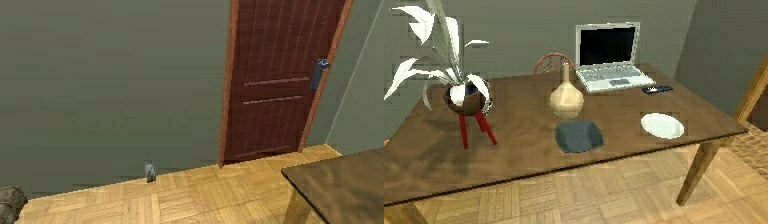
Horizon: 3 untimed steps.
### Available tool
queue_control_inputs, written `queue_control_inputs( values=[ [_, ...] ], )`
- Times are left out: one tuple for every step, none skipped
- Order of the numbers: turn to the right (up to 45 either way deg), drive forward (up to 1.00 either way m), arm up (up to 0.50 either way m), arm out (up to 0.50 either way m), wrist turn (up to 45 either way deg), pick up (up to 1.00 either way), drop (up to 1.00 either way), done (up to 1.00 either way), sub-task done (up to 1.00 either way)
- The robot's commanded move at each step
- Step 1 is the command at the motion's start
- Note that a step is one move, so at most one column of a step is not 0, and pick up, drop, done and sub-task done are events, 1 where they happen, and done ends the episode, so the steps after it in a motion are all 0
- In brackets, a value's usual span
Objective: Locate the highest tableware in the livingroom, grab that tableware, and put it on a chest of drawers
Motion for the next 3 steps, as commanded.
queue_control_inputs(
  values=[
    [0.0,0.0,0.5,0.0,0.0,0.0,0.0,0.0,0.0],
    [0.0,0.0,0.38,0.0,0.0,0.0,0.0,0.0,0.0],
    [0.0,0.0,0.0,0.3,0.0,0.0,0.0,0.0,0.0]
  ],
)
